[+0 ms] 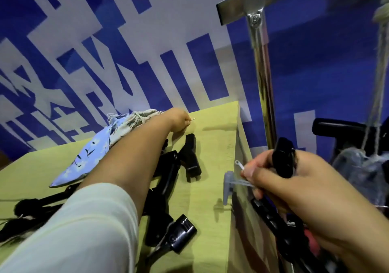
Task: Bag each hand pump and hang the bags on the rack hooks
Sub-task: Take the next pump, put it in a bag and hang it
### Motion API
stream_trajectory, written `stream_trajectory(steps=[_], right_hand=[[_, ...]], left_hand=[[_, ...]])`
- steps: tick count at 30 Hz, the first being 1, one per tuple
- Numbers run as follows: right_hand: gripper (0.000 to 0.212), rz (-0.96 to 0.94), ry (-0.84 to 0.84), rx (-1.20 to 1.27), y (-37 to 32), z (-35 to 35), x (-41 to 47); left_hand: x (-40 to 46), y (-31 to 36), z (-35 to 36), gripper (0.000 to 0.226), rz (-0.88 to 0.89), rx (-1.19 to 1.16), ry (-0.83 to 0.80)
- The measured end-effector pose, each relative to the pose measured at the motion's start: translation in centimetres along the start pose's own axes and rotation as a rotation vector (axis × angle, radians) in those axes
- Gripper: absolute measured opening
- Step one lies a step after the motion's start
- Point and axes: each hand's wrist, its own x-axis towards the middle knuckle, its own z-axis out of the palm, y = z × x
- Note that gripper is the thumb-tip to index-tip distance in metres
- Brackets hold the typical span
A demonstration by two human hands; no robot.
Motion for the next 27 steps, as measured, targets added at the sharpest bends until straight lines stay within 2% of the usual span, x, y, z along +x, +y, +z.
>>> stream_trajectory(steps=[6, 10, 13, 17, 20, 23, 27], right_hand=[[0.022, 0.024, 0.032, 0.062, 0.3, 0.1, -0.2], [0.022, 0.011, 0.075, 0.051, 0.8, 0.0, -0.4], [0.024, -0.024, 0.138, 0.026, 0.9, -0.1, -0.7], [0.028, -0.062, 0.232, 0.006, 0.0, 0.2, -2.2], [0.029, -0.094, 0.235, -0.027, -1.5, 1.1, -4.3], [0.025, -0.132, 0.249, -0.064, -2.9, 2.0, -6.7], [0.020, -0.195, 0.246, -0.160, -4.4, 3.2, -11.4]], left_hand=[[-0.8, -0.1, 0.4, 0.018, 0.007, 0.039, 0.122], [-1.7, -0.4, 0.4, 0.011, 0.010, 0.021, 0.127], [-2.5, -1.0, 0.3, 0.013, -0.010, -0.078, 0.108], [-5.3, -1.0, -2.1, 0.014, -0.124, -0.384, 0.277], [-10.6, 1.2, -5.1, 0.016, -0.136, -0.777, 0.365], [-18.6, 5.4, -8.0, 0.036, 0.023, -1.056, 0.418], [-31.0, 10.3, -9.6, 0.015, 0.305, -1.411, 0.384]])
